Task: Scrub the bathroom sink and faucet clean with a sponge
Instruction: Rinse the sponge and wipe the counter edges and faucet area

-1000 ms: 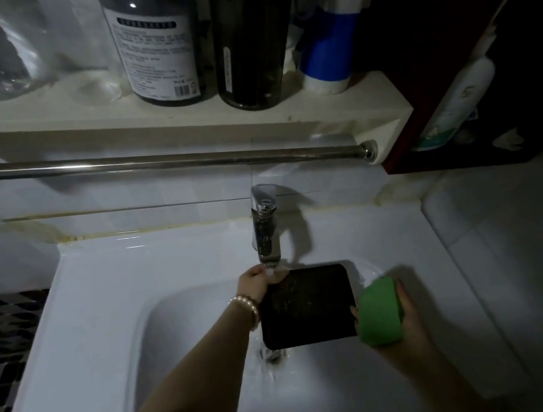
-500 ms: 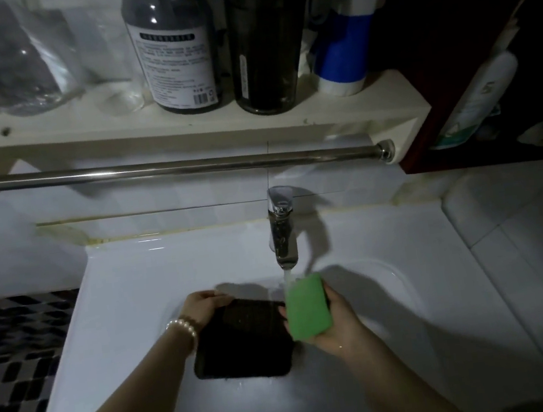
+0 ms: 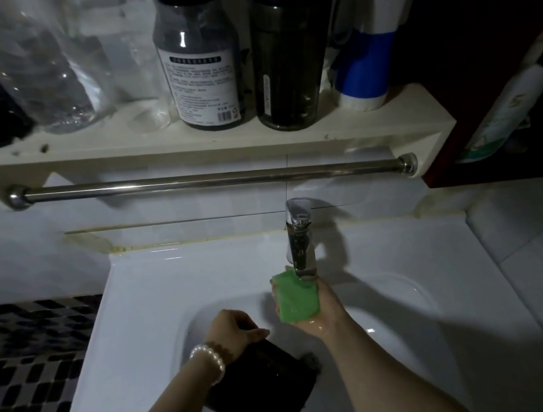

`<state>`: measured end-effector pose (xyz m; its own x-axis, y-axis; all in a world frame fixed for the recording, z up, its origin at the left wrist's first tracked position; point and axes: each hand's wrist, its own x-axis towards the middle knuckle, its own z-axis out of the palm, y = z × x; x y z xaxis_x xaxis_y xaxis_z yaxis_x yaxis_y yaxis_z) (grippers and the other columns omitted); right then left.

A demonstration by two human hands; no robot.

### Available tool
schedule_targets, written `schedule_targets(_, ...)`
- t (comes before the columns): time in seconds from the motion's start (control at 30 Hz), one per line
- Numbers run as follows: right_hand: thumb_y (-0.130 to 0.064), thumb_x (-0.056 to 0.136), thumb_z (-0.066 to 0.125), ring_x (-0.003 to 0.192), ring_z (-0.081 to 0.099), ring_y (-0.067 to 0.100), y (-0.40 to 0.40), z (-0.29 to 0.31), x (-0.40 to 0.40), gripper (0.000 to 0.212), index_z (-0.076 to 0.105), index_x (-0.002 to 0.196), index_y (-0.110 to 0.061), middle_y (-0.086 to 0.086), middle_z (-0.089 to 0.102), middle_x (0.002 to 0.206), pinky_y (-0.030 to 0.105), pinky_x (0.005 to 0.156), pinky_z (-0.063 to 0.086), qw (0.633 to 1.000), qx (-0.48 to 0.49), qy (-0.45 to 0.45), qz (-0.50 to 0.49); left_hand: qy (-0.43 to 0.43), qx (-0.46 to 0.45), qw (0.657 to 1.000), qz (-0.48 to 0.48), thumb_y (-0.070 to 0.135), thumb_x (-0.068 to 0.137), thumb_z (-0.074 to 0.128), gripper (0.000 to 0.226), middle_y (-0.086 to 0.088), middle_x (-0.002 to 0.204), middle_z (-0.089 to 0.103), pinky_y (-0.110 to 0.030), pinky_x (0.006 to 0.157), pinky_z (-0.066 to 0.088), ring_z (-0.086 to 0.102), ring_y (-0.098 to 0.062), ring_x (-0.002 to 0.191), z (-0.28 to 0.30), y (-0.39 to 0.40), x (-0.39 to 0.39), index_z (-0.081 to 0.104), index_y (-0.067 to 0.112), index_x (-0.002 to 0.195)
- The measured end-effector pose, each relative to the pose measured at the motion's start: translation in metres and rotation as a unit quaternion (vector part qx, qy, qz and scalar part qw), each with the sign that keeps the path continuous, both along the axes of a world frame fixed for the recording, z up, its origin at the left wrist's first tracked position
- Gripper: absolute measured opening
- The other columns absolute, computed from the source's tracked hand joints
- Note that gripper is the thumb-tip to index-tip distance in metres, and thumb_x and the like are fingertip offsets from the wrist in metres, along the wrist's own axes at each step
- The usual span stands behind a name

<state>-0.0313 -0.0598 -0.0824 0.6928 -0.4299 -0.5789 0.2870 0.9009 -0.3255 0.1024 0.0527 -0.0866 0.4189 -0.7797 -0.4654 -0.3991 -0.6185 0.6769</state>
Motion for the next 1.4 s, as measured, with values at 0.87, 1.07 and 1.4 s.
schedule_targets(0.87,-0.039,0.090,0.054,0.025,0.028,0.011,0.004,0.007,-0.019,0.050,0.044,0.047,-0.016,0.000,0.037,0.039,0.012,0.030,0.018,0.968,-0.011,0.249,0.029,-0.158,-0.083,0.971,-0.160,0.033,0.074,0.073,0.097,0.004,0.087,0.071,-0.030,0.080,0.054,0.066,-0.014,0.082,0.068,-0.023,-0.022,0.005,0.048,0.142)
schedule_targets(1.07,-0.038,0.093,0.050,0.031,0.022,0.015,0.013,0.015,-0.036,0.052,0.036,0.047,-0.018,0.001,0.032,0.042,0.015,0.035,0.019,0.931,-0.055,0.360,0.013,-0.219,-0.081,0.945,-0.231,0.030,0.073,0.075,0.127,-0.008,0.096,0.068,-0.038,0.077,0.055,0.065,-0.023,0.082,0.102,-0.063,-0.032,-0.041,0.064,0.112)
schedule_targets(1.4,-0.016,0.092,0.035,0.024,0.011,0.011,0.025,0.011,-0.079,0.044,0.023,0.050,-0.021,-0.003,0.022,0.032,0.007,0.037,0.018,0.925,-0.022,0.374,-0.056,-0.252,0.010,0.936,-0.244,0.025,0.069,0.078,0.111,-0.013,0.114,0.062,-0.033,0.076,0.048,0.061,-0.030,0.100,0.092,-0.072,-0.043,-0.003,0.046,0.142)
